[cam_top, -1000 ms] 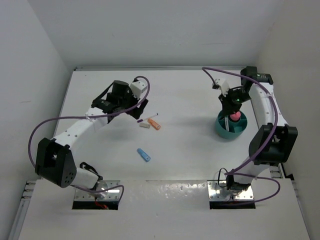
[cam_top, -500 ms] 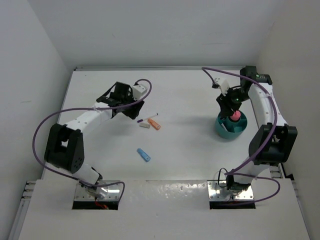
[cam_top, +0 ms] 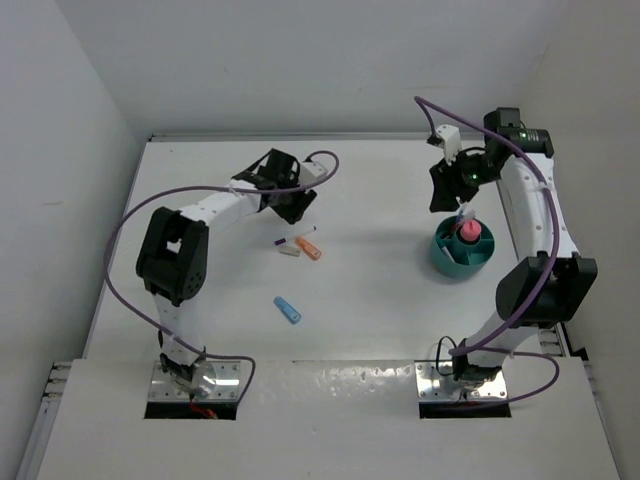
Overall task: Sort the stationery into containers
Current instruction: Place the pen in the storage box, then pick up the pen from the center of the board.
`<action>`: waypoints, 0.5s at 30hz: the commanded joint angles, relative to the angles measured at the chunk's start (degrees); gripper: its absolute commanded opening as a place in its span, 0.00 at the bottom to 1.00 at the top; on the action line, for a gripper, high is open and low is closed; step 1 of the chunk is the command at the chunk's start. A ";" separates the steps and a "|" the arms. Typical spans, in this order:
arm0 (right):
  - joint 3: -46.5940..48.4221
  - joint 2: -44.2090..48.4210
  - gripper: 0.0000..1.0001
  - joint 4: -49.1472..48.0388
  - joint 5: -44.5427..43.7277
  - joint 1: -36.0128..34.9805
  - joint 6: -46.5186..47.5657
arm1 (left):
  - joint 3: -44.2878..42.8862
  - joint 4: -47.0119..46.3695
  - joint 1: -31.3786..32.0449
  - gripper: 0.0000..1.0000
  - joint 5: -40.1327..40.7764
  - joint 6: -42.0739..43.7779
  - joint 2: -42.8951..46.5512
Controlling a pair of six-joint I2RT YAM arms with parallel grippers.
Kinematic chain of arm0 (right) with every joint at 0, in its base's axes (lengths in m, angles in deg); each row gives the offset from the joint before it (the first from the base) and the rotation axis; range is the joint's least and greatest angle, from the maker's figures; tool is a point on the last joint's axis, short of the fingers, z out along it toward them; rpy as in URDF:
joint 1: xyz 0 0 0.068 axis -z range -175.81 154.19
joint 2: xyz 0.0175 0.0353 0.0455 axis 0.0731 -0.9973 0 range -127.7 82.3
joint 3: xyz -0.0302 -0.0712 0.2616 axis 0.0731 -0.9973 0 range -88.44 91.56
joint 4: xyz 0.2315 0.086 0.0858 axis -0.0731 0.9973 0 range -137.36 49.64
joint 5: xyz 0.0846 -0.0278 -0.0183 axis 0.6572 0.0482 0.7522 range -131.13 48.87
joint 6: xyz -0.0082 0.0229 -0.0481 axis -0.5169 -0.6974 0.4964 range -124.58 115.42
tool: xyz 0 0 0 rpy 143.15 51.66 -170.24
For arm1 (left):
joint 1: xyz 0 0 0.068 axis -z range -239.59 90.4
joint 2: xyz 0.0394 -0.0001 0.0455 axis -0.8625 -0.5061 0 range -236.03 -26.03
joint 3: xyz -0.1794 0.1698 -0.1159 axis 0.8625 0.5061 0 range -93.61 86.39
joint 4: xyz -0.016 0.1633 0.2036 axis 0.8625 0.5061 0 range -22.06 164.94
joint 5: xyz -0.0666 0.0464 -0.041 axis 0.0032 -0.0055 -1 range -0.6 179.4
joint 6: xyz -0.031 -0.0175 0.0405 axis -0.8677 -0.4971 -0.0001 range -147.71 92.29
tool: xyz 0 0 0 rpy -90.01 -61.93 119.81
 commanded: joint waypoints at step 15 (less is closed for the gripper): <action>4.92 1.16 0.52 5.92 7.16 1.51 -6.94 | -14.24 7.67 4.95 0.56 -4.36 0.64 -14.03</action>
